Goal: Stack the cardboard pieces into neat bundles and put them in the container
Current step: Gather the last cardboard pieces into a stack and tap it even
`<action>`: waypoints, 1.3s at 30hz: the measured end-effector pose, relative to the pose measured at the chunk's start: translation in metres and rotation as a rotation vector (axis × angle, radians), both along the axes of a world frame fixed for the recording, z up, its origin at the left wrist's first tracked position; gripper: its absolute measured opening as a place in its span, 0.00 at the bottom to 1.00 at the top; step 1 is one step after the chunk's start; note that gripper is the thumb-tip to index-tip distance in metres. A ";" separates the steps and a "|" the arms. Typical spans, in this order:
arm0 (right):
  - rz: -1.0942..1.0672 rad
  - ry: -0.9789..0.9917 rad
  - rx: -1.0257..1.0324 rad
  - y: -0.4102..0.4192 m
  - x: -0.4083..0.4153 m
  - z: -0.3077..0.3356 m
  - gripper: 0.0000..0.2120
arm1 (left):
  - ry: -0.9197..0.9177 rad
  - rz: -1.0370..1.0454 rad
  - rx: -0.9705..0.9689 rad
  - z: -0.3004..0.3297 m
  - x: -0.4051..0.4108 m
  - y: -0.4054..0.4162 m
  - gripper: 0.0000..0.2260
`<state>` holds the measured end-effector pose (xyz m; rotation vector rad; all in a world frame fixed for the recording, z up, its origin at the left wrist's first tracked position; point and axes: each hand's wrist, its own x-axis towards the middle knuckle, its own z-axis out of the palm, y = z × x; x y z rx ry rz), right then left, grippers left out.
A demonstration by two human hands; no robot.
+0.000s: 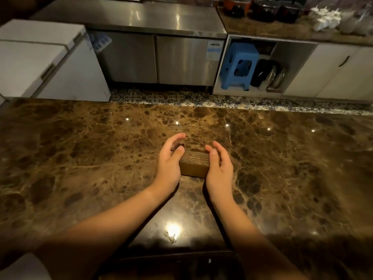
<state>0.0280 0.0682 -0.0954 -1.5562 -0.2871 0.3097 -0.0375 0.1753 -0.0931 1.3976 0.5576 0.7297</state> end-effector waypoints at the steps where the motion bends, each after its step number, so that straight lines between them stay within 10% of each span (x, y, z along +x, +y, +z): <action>1: 0.003 -0.013 -0.017 0.001 0.000 -0.001 0.16 | -0.006 -0.027 -0.046 0.000 0.000 0.001 0.15; 11: 0.147 0.134 0.165 -0.012 -0.002 0.004 0.41 | -0.098 -0.080 -0.071 0.005 -0.012 -0.001 0.19; 16: 0.153 0.192 0.122 -0.008 -0.007 0.006 0.25 | -0.058 -0.083 -0.153 0.001 -0.011 0.000 0.20; 31: 0.389 -0.044 -0.122 -0.023 0.005 0.001 0.35 | 0.002 0.031 -0.080 -0.008 -0.006 0.008 0.12; 39: 0.356 -0.174 -0.322 -0.024 0.014 0.008 0.24 | 0.046 -0.067 -0.076 -0.001 -0.012 0.011 0.04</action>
